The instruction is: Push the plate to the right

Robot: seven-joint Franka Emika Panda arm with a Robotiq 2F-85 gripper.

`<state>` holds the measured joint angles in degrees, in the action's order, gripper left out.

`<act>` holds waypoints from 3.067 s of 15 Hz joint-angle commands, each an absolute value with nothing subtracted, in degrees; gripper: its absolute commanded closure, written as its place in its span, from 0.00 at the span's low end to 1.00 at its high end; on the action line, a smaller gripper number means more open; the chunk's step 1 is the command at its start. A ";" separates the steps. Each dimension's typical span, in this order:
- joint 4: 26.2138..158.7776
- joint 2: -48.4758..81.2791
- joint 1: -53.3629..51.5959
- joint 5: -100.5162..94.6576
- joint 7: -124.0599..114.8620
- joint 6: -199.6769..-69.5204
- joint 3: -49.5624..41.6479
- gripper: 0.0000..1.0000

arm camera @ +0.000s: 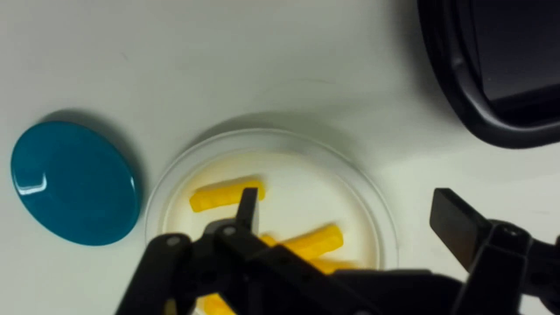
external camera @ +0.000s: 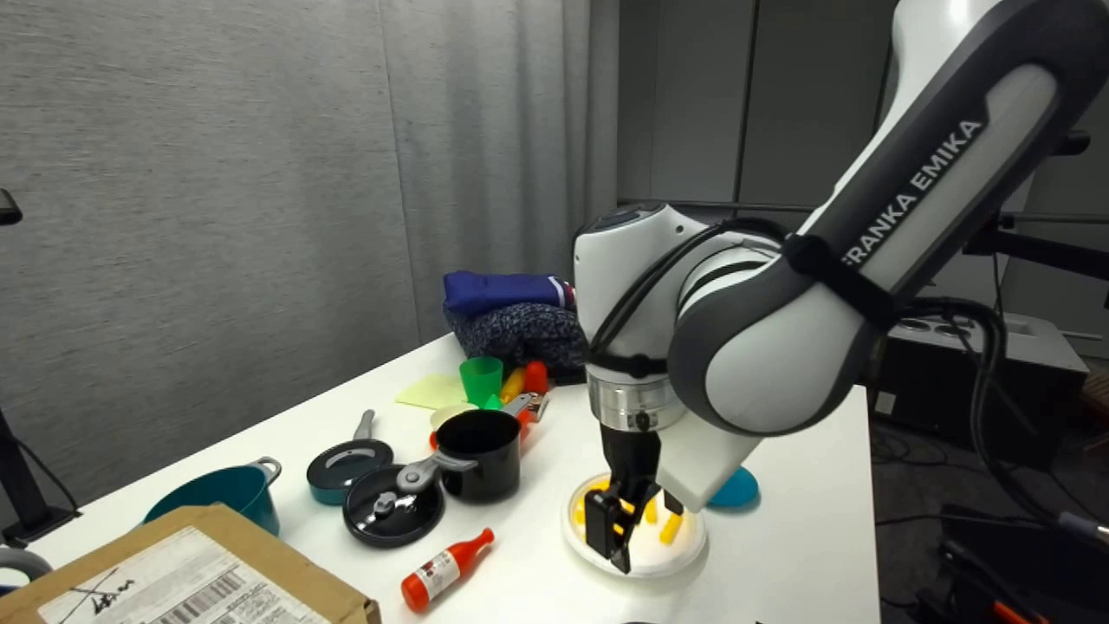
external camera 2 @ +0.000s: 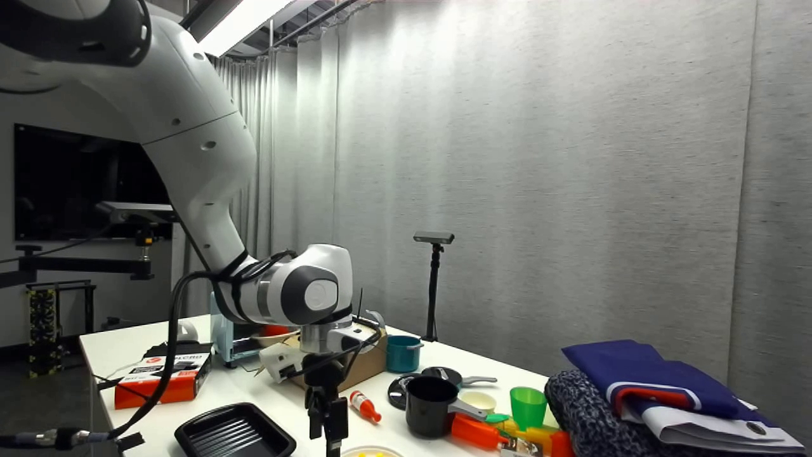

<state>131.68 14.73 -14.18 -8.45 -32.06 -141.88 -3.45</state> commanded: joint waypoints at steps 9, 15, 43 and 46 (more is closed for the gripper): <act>135.66 14.54 -13.68 -25.57 -35.94 -147.94 -5.82 0.00; 136.53 14.70 -10.82 -14.03 -28.57 -148.62 -0.65 0.00; 123.23 23.22 -10.96 -11.46 -43.81 -148.41 -5.72 0.00; 125.08 22.84 -12.00 -14.03 -44.75 -148.32 -8.00 0.00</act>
<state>123.25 23.44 -12.14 -13.12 -44.38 -147.77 -6.72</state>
